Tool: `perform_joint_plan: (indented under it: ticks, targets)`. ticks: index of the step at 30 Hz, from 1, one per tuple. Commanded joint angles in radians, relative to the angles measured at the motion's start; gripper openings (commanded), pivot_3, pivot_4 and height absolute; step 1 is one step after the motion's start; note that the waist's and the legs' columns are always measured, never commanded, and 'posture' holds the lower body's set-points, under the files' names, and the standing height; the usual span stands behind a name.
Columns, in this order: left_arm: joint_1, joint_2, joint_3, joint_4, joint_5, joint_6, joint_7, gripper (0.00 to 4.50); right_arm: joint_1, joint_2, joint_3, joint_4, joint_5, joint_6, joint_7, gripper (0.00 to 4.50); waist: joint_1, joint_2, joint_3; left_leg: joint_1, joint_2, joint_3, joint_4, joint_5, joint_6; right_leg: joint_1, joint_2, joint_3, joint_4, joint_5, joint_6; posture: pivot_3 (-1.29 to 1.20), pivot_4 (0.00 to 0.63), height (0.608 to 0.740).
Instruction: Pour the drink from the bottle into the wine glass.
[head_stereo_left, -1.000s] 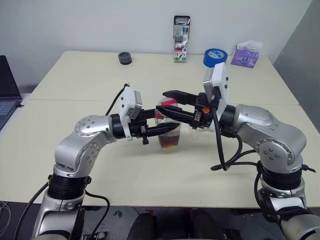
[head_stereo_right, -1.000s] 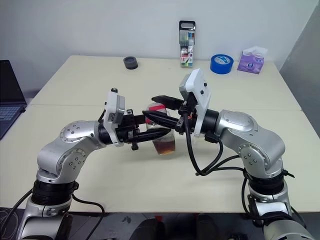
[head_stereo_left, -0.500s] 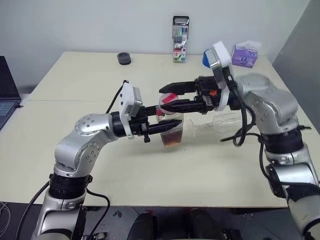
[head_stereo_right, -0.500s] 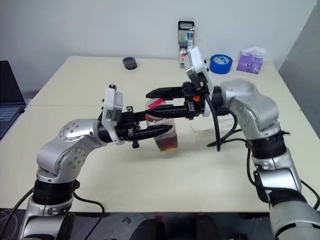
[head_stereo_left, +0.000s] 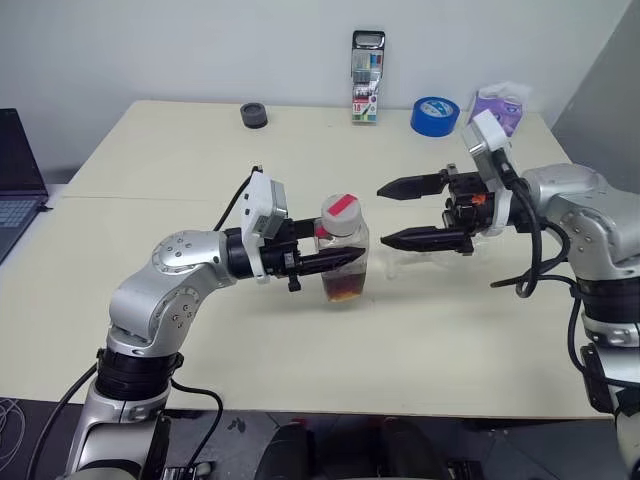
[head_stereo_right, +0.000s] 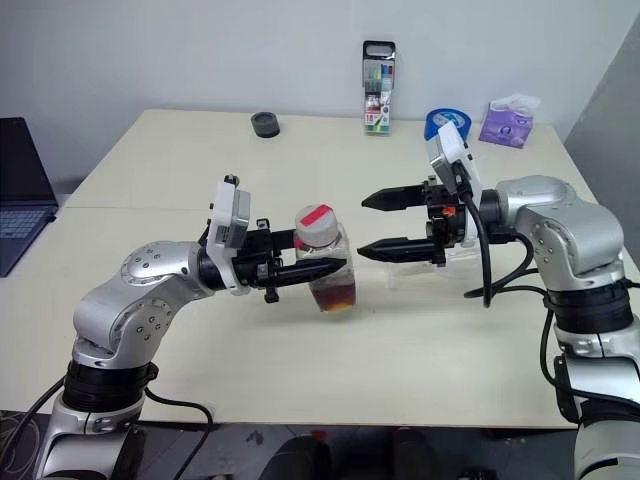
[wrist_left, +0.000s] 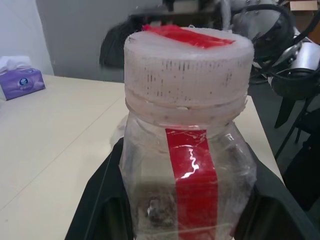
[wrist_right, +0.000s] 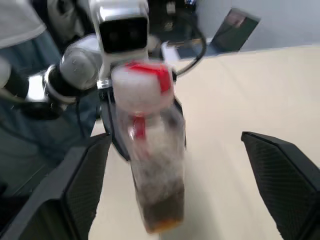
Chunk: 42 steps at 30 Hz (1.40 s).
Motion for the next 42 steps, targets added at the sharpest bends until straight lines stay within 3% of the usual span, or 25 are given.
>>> perform_joint_plan:
  ticks: [1,9,26,29,35,39,42]
  targets:
    - [-0.024,-0.007,0.016,-0.016,-0.007,-0.032,-0.003,1.89,0.041,0.112,-0.050,-0.197,0.057,0.046,-0.245,4.48,-0.005,0.000,0.000,0.000,0.000,0.000,0.000,0.000,0.000,0.000,0.000,0.000,0.000,0.000,0.000,0.00,0.150,0.740]
    - [-0.045,-0.009,0.003,0.001,-0.002,-0.036,-0.012,1.89,0.074,0.264,0.036,-0.274,0.001,0.026,-0.456,4.48,-0.004,0.000,0.000,0.000,-0.001,0.000,0.002,0.002,-0.003,0.000,0.000,0.000,0.001,0.000,0.000,0.00,0.150,0.740]
    - [-0.034,-0.001,0.007,-0.006,-0.002,-0.039,-0.012,1.89,0.060,0.242,0.020,-0.187,-0.039,-0.032,-0.461,4.48,-0.004,0.000,0.000,0.000,-0.001,0.000,0.001,0.000,0.000,0.000,0.000,0.000,0.001,0.000,0.000,0.00,0.150,0.740]
    - [-0.033,-0.002,0.007,-0.006,0.000,-0.042,-0.012,1.89,0.058,0.243,0.014,-0.188,-0.025,-0.030,-0.464,3.89,-0.004,0.000,0.000,0.000,-0.001,0.000,0.001,0.000,0.000,0.000,0.000,0.000,0.001,0.000,0.000,0.00,0.150,0.740]
    - [-0.029,-0.003,0.006,-0.010,0.003,-0.047,-0.007,1.89,0.057,0.240,0.012,-0.187,-0.011,-0.030,-0.466,1.98,-0.004,0.000,0.000,0.000,-0.001,0.000,0.001,0.000,0.000,0.000,0.000,0.000,0.000,0.000,0.000,0.00,0.150,0.740]
    - [-0.024,0.000,0.008,-0.012,0.003,-0.047,-0.002,1.89,0.057,0.232,0.009,-0.181,-0.004,-0.028,-0.456,1.93,-0.004,0.000,0.000,0.000,-0.001,0.000,0.001,0.000,0.000,0.000,0.000,0.000,0.000,0.000,0.000,0.00,0.150,0.740]
    - [-0.020,-0.001,0.006,-0.016,0.001,-0.044,-0.002,1.89,0.051,0.181,0.003,-0.139,0.016,-0.035,-0.355,1.93,-0.004,0.000,0.000,0.000,-0.001,0.000,0.001,0.000,0.000,0.000,0.000,0.000,0.000,0.000,0.000,0.00,0.150,0.740]
